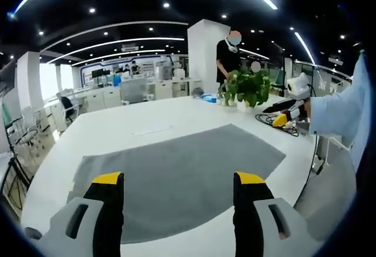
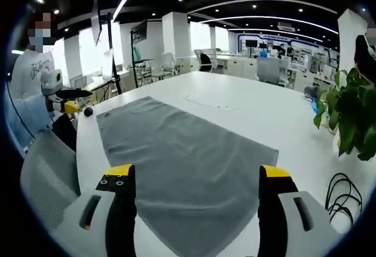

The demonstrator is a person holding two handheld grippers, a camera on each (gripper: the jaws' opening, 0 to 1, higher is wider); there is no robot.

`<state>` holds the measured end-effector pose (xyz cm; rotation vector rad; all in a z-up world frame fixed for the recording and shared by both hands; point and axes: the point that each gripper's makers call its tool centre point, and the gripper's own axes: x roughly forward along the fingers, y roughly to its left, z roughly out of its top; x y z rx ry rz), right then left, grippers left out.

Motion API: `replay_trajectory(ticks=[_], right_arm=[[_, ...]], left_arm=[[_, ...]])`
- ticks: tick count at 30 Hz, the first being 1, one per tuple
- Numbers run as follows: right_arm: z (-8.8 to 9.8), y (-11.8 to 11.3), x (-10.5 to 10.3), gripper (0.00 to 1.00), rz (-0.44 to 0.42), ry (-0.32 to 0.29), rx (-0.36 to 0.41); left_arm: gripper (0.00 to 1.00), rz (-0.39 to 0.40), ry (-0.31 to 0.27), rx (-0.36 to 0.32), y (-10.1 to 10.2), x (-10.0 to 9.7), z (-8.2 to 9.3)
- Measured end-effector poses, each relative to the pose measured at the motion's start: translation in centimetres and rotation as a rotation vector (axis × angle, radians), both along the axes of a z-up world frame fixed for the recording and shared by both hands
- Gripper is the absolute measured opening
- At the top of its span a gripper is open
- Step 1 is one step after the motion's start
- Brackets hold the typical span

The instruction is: Fold the towel on the table until its edges align and the towel forms a compact rectangular stack.

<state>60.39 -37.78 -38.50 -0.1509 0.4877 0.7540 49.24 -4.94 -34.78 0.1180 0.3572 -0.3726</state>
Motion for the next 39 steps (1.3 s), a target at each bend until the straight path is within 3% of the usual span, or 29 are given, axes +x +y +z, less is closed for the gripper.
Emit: replay_trajectory(ticks=[13, 19, 34, 39], right_arm=[[1.6, -2.3, 2.6, 0.87, 0.012, -0.033, -0.002], [2.9, -3.0, 3.9, 0.87, 0.022, -0.047, 0.0], [6.8, -4.2, 10.1, 0.86, 0.029, -0.103, -0.027], [7.8, -3.9, 10.8, 0.85, 0.041, -0.119, -0.043]], left_arm=[[0.78, -0.026, -0.01, -0.008, -4.2, 0.9, 0.3], [0.78, -0.031, -0.021, -0.005, -5.1, 1.2, 0.7], [0.79, -0.043, -0.036, -0.005, -6.7, 1.1, 1.6], [0.78, -0.045, -0.033, 0.0, -6.9, 1.2, 1.5]])
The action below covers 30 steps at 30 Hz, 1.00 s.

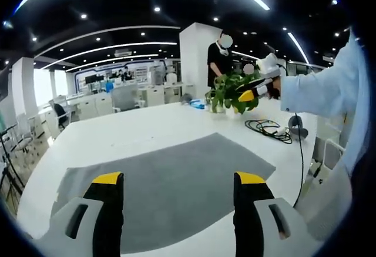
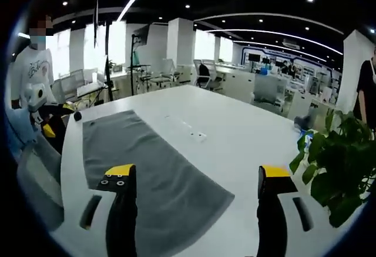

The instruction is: Fold the towel on the table until its edges align and the towel forms a compact rectangular stack.

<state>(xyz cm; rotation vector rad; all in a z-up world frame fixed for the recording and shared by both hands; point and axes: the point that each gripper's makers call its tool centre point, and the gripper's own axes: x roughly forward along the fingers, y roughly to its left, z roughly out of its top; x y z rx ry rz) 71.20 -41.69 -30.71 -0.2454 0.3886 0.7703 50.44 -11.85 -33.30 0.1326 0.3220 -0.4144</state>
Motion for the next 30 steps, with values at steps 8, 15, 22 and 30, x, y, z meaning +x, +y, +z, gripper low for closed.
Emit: replay_trajectory(ticks=[8, 15, 22, 30], right_arm=[[0.0, -0.2, 2.4, 0.85, 0.001, 0.01, -0.01], [-0.1, -0.8, 4.4, 0.81, 0.011, 0.012, -0.032], [-0.9, -1.2, 6.0, 0.76, 0.021, 0.027, -0.038], [-2.8, -2.0, 7.7, 0.72, 0.025, 0.073, -0.055]], left_arm=[[0.78, -0.002, 0.008, 0.001, -0.3, 0.2, -0.1], [0.78, -0.004, 0.018, 0.007, -1.0, 0.3, -0.5], [0.78, -0.007, 0.025, 0.009, -2.3, 0.5, -0.9], [0.78, -0.011, 0.037, 0.009, -3.6, 0.7, -1.3]])
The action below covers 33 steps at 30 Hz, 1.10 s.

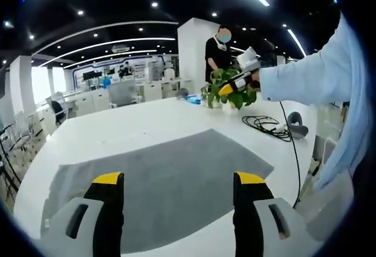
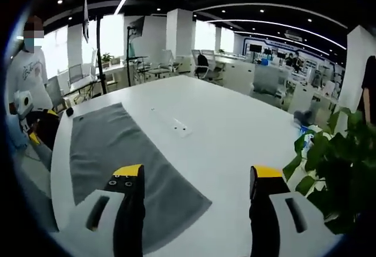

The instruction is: Fold the towel on the table until its edges align and the towel forms a compact rectangular stack.

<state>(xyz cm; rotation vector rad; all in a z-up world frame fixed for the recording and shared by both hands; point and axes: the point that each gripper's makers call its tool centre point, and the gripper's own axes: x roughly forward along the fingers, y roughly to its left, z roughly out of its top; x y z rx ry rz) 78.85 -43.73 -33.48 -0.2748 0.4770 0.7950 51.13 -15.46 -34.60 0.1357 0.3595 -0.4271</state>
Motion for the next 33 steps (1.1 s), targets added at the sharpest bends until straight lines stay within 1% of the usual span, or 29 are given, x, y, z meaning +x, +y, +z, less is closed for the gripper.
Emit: replay_trajectory(ticks=[2, 5, 7, 8, 9, 11, 13, 15, 16, 17, 20, 22, 25, 26, 27, 28, 29, 33], right_arm=[[-0.3, 0.3, 0.1, 0.72, 0.015, 0.011, -0.013], [-0.6, 0.8, -0.5, 0.71, 0.032, 0.024, -0.019], [-1.0, 0.9, -0.1, 0.69, 0.042, 0.035, -0.026], [-1.1, 0.9, -0.6, 0.69, 0.047, 0.037, -0.033], [-1.1, 0.9, -0.6, 0.69, 0.051, 0.035, -0.036], [-1.3, 1.1, -0.2, 0.69, 0.059, 0.036, -0.041], [-1.5, 1.4, -0.3, 0.68, 0.071, 0.042, -0.048], [-2.0, 1.4, 0.4, 0.67, 0.084, 0.052, -0.068], [-2.1, 1.2, -0.2, 0.67, 0.092, 0.06, -0.082], [-2.4, 1.2, -0.2, 0.65, 0.1, 0.07, -0.096], [-3.2, 1.4, 0.0, 0.59, 0.14, 0.092, -0.141], [-3.7, 1.4, 0.5, 0.6, 0.154, 0.096, -0.162], [-4.3, 1.6, 0.8, 0.61, 0.178, 0.119, -0.18], [-4.6, 1.6, 0.5, 0.6, 0.191, 0.129, -0.189], [-4.7, 1.4, 0.6, 0.59, 0.183, 0.137, -0.199], [-4.8, 1.5, 0.0, 0.58, 0.206, 0.147, -0.211], [-4.9, 1.5, 0.0, 0.58, 0.213, 0.148, -0.223], [-5.2, 1.6, -0.2, 0.55, 0.234, 0.162, -0.227]], left_arm=[[0.78, -0.002, 0.004, -0.002, -0.2, 0.0, -0.1], [0.78, -0.006, 0.009, -0.004, -0.5, 0.1, -0.3], [0.78, -0.011, 0.009, -0.005, -0.9, 0.1, -0.3], [0.78, -0.013, 0.009, -0.004, -1.0, 0.1, -0.3], [0.78, -0.015, 0.009, -0.004, -1.0, 0.2, -0.3], [0.78, -0.017, 0.009, -0.006, -1.3, 0.3, -0.3], [0.78, -0.022, 0.011, -0.007, -1.6, 0.3, -0.3], [0.78, -0.026, 0.016, -0.005, -1.9, 0.3, -0.5], [0.78, -0.03, 0.02, -0.005, -2.1, 0.3, -0.5], [0.78, -0.031, 0.023, -0.003, -2.2, 0.3, -0.6], [0.78, -0.036, 0.032, -0.004, -2.5, 0.3, -0.8], [0.78, -0.034, 0.042, -0.006, -2.7, 0.4, -0.9], [0.78, -0.033, 0.056, -0.011, -3.0, 0.5, -1.0], [0.78, -0.033, 0.058, -0.01, -3.1, 0.5, -1.0], [0.78, -0.032, 0.062, -0.006, -3.2, 0.5, -1.1], [0.78, -0.032, 0.063, -0.007, -3.4, 0.6, -1.1], [0.78, -0.033, 0.067, -0.011, -3.6, 0.6, -1.0], [0.78, -0.043, 0.066, -0.013, -4.5, 0.8, -0.8]])
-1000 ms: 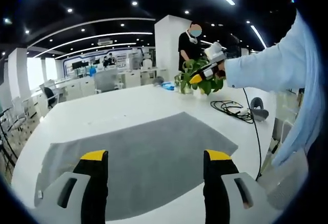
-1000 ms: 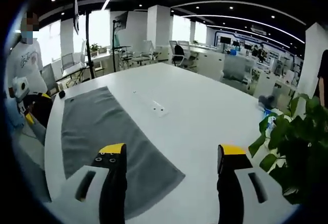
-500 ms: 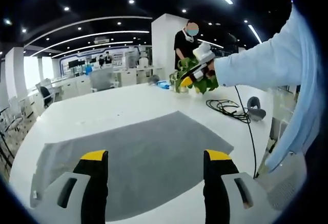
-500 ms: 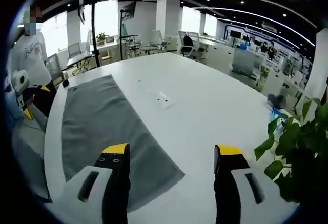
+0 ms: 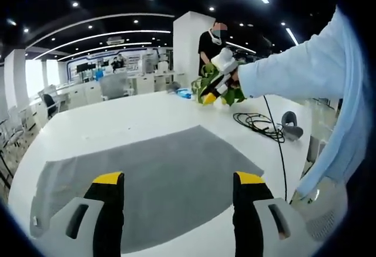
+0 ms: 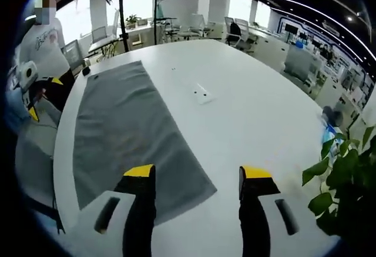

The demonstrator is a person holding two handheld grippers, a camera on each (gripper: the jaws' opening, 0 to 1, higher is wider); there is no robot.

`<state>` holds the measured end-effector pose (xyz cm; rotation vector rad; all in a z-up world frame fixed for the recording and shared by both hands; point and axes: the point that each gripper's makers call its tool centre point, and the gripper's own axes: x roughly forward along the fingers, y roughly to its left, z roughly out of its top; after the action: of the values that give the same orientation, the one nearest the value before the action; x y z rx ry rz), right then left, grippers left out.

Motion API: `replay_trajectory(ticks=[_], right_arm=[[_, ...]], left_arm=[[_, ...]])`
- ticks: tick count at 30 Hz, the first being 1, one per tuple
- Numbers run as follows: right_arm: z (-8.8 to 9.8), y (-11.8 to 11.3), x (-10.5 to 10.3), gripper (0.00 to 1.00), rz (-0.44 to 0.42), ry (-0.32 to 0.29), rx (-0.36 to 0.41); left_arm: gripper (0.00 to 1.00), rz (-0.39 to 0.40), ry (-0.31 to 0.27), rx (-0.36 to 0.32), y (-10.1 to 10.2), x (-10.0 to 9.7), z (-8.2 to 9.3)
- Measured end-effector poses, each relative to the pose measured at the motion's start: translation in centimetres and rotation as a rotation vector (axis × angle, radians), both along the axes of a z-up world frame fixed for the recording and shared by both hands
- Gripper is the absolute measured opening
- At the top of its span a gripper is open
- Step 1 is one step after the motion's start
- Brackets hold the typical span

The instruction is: Fold the towel on the table until its edges align and the towel forms a compact rectangular stack.

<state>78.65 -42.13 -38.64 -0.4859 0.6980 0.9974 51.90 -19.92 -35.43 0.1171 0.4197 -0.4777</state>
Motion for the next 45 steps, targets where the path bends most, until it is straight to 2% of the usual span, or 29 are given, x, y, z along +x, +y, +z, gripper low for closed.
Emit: replay_trajectory(ticks=[8, 14, 21, 27, 32, 39, 45], right_arm=[[-0.7, 0.0, 1.3, 0.5, 0.021, 0.018, -0.017], [-1.1, 0.0, 0.8, 0.51, 0.034, 0.028, -0.032], [-1.9, -0.6, 0.6, 0.51, 0.05, 0.035, -0.055], [-2.2, -0.9, 0.6, 0.51, 0.051, 0.039, -0.056], [-2.4, -0.6, 0.1, 0.51, 0.053, 0.043, -0.053], [-3.0, -0.8, 1.0, 0.52, 0.057, 0.051, -0.055], [-3.2, -1.1, 1.1, 0.52, 0.055, 0.054, -0.058]], left_arm=[[0.77, -0.035, -0.003, 0.003, -2.3, 0.6, 0.2], [0.76, -0.076, 0.002, 0.015, -4.2, 1.0, -0.3], [0.76, -0.124, 0.05, 0.009, -6.3, 1.0, -1.0], [0.76, -0.173, 0.067, 0.01, -8.2, 1.0, -0.6], [0.76, -0.21, 0.06, 0.012, -10.1, 1.3, -0.3], [0.77, -0.237, 0.039, -0.006, -12.7, 1.8, 0.0], [0.77, -0.246, 0.03, -0.01, -13.7, 2.0, 0.0]])
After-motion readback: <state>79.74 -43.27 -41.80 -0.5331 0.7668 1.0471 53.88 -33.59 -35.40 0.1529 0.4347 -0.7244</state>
